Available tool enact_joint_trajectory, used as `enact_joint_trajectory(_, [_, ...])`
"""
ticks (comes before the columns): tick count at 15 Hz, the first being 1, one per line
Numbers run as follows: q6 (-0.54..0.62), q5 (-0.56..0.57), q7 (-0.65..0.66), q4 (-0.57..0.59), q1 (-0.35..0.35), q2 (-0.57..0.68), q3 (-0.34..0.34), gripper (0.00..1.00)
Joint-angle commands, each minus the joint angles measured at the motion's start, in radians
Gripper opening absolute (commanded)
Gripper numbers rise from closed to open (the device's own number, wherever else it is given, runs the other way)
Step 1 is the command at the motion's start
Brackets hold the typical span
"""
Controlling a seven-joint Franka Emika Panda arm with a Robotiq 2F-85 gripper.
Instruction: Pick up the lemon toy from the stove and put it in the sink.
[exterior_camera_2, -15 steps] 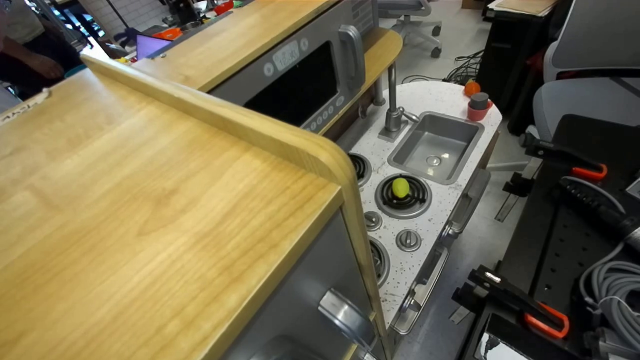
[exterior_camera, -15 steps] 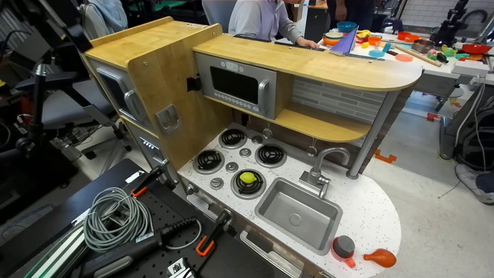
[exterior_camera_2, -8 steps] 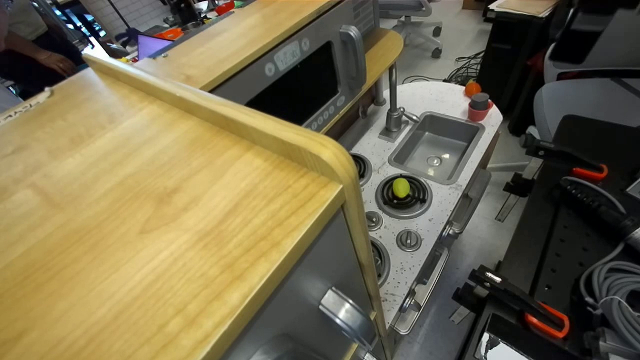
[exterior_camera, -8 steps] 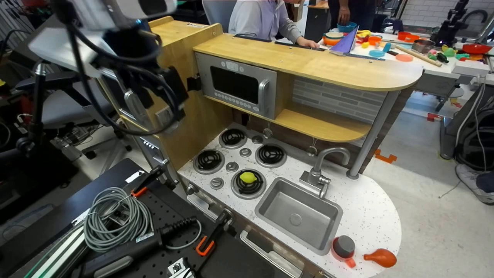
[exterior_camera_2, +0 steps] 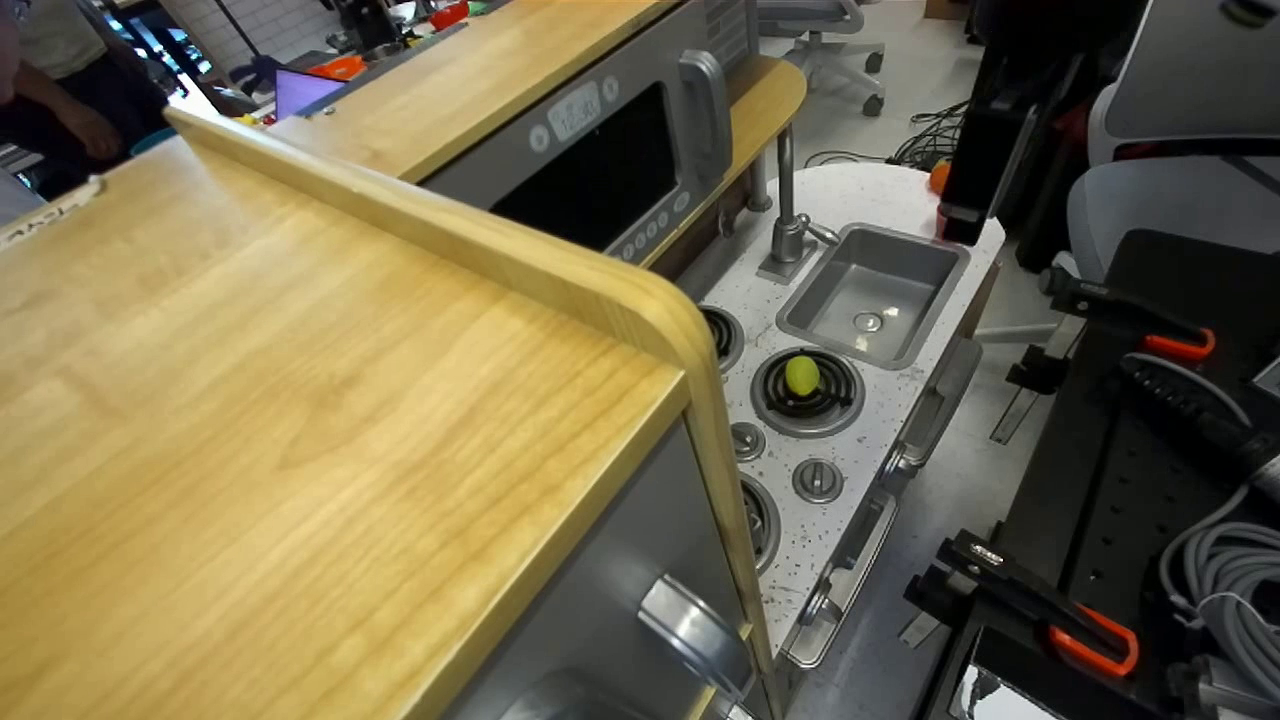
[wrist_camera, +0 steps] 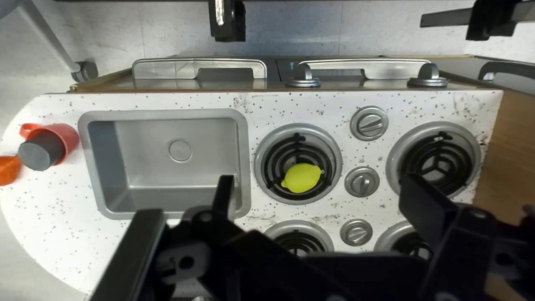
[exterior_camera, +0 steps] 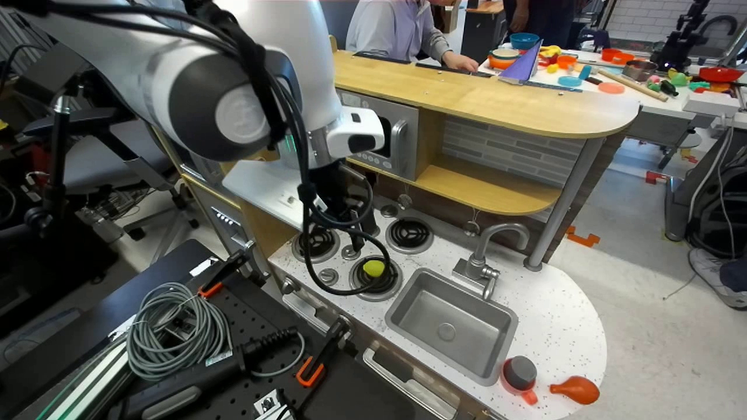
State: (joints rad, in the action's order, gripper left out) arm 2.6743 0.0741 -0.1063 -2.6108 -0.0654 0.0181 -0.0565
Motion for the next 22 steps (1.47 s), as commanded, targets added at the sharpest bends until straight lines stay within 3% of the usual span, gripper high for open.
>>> enact_joint_trajectory(1, [0.095,-0.034,-0.016,0.145,-0.006,0.259,0.0,1.0])
enact_joint_trajectory(7, [0.135,-0.001,0.022,0.416,0.003,0.635,-0.013,1.0])
enact_joint_trajectory(12, [0.1,-0.008,0.054,0.618,0.018,0.839,-0.016,1.0])
enact_joint_trajectory(16, [0.078,-0.03,0.097,0.724,0.026,0.933,-0.003,1.0])
enact_joint_trajectory(22, [-0.015,-0.065,0.062,0.786,-0.014,0.956,0.085,1.0])
